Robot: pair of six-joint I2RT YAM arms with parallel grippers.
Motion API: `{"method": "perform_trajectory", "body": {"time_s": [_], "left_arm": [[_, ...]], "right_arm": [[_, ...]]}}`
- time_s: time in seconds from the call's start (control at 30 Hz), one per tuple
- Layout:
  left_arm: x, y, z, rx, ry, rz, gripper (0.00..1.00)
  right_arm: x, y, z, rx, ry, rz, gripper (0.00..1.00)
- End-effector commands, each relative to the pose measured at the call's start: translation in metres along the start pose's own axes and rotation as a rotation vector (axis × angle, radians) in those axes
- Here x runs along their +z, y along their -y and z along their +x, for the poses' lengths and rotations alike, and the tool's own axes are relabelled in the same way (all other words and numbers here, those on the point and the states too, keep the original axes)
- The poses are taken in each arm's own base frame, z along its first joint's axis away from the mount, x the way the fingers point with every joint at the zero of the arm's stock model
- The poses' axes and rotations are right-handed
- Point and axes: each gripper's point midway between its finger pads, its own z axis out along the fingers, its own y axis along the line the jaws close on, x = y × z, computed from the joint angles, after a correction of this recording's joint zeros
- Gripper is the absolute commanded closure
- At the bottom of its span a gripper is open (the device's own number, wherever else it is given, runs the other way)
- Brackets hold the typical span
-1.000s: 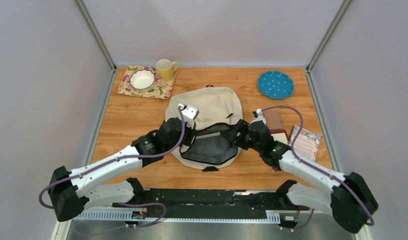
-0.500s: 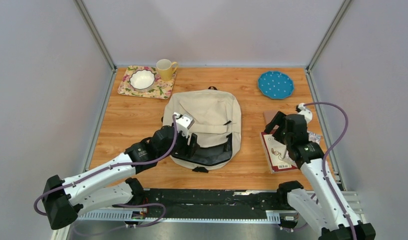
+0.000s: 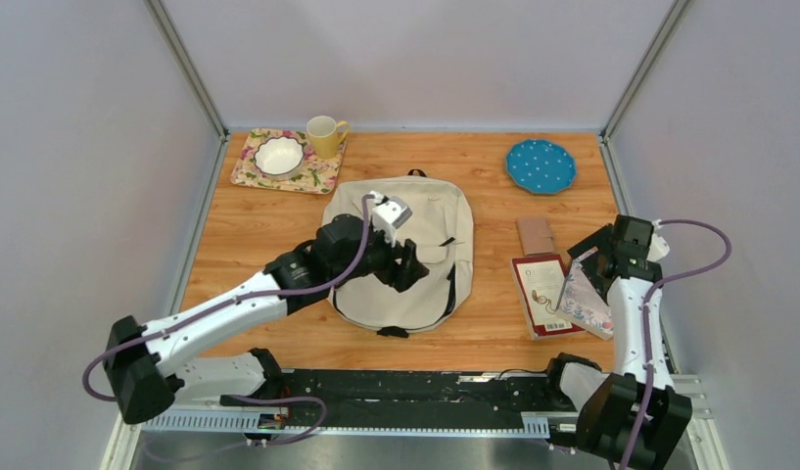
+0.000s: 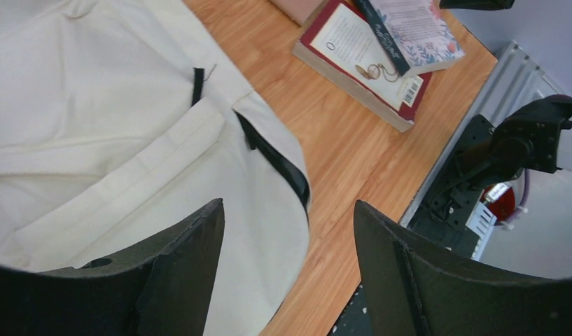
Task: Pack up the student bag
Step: Pick up the book from the center of the board.
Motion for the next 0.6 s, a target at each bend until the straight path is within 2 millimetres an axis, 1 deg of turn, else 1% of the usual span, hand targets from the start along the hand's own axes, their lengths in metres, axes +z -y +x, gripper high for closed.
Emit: {"method": "perform_trajectory", "body": {"time_s": [0.0, 0.03, 0.07, 0.1, 0.13, 0.17, 0.2, 0.23, 0.27, 0.3, 0.33, 0.37, 0.4, 0.43, 0.47, 0.5, 0.53, 0.57], "left_arm": [[0.039, 0.034, -0.021, 0.013, -0.031, 0.18, 0.24], [0.046, 0.039, -0.023, 0.017, -0.045, 0.205, 0.24], [0.052, 0.046, -0.038, 0.022, -0.03, 0.23, 0.24], [0.068, 0.048, -0.029, 0.016, -0.071, 0.256, 0.24], [0.076, 0.051, -0.031, 0.015, -0.076, 0.271, 0.24], [0.081, 0.058, -0.046, 0.019, -0.063, 0.291, 0.24], [0.094, 0.06, -0.037, 0.012, -0.108, 0.319, 0.24], [0.1, 0.063, -0.038, 0.013, -0.117, 0.336, 0.23], [0.104, 0.068, -0.049, 0.014, -0.106, 0.35, 0.23], [0.116, 0.068, -0.04, 0.006, -0.134, 0.366, 0.23], [0.12, 0.071, -0.04, 0.002, -0.134, 0.379, 0.23], [0.124, 0.075, -0.045, 0.005, -0.13, 0.401, 0.23], [0.133, 0.073, -0.038, -0.002, -0.147, 0.401, 0.23], [0.139, 0.073, -0.038, -0.007, -0.146, 0.403, 0.23], [0.143, 0.074, -0.04, -0.009, -0.144, 0.406, 0.23], [0.151, 0.072, -0.033, -0.018, -0.162, 0.406, 0.23], [0.154, 0.074, -0.036, -0.02, -0.16, 0.412, 0.23], [0.157, 0.076, -0.034, -0.025, -0.172, 0.422, 0.23]], "right_arm": [[-0.009, 0.014, -0.049, 0.173, 0.146, 0.1, 0.07], [-0.004, 0.017, -0.052, 0.182, 0.15, 0.124, 0.08], [-0.002, 0.025, -0.059, 0.209, 0.18, 0.18, 0.08], [0.001, 0.028, -0.062, 0.215, 0.187, 0.207, 0.08], [0.011, 0.031, -0.061, 0.21, 0.169, 0.236, 0.08], [0.014, 0.035, -0.061, 0.184, 0.156, 0.257, 0.08], [0.014, 0.039, -0.065, 0.181, 0.163, 0.291, 0.08], [0.019, 0.049, -0.064, 0.18, 0.161, 0.347, 0.08], [0.021, 0.058, -0.069, 0.174, 0.195, 0.392, 0.07], [0.023, 0.063, -0.071, 0.167, 0.196, 0.413, 0.07], [0.026, 0.072, -0.076, 0.187, 0.205, 0.44, 0.07], [0.028, 0.075, -0.08, 0.179, 0.22, 0.45, 0.07], [0.031, 0.076, -0.081, 0.172, 0.219, 0.453, 0.07], [0.034, 0.084, -0.079, 0.191, 0.195, 0.481, 0.07], [0.038, 0.082, -0.077, 0.202, 0.178, 0.467, 0.07], [0.042, 0.083, -0.076, 0.2, 0.177, 0.461, 0.07], [0.051, 0.082, -0.075, 0.198, 0.165, 0.446, 0.06], [0.055, 0.084, -0.073, 0.213, 0.146, 0.438, 0.06]]}}
